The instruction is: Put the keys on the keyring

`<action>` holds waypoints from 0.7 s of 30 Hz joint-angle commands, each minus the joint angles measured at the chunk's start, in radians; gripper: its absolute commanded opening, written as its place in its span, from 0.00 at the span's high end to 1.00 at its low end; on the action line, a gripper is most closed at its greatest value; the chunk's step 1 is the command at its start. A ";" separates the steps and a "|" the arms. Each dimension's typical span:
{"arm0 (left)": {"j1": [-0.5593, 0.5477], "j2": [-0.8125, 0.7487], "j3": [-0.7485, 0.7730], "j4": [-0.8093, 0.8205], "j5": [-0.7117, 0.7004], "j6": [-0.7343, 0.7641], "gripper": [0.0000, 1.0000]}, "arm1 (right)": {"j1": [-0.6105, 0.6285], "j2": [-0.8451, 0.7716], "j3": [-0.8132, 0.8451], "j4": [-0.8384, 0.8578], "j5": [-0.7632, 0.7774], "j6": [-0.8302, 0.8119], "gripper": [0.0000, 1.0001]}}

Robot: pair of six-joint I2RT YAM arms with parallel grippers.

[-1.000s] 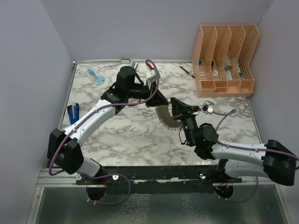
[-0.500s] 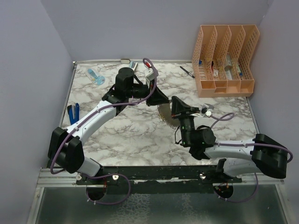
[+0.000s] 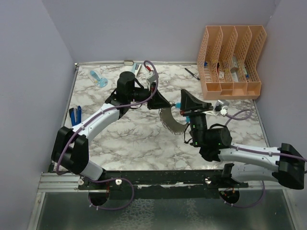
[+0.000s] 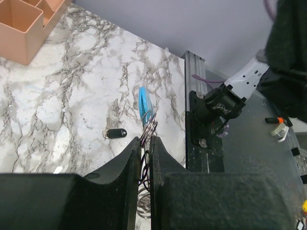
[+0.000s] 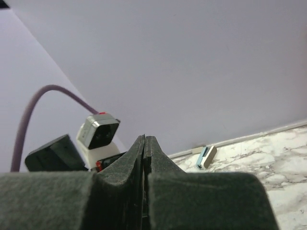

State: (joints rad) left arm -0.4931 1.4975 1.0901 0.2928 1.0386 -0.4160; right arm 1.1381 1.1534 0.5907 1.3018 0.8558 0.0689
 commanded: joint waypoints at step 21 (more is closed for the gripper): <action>-0.079 -0.079 0.370 -1.555 -0.040 1.515 1.00 | 0.004 -0.272 0.239 -1.489 -0.727 0.018 0.76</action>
State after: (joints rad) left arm -0.5316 1.4235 1.4509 -1.0832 1.0019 0.9352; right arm 1.1381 0.8139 0.8783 -0.1032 0.2607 0.0647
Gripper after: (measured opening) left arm 0.108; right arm 0.231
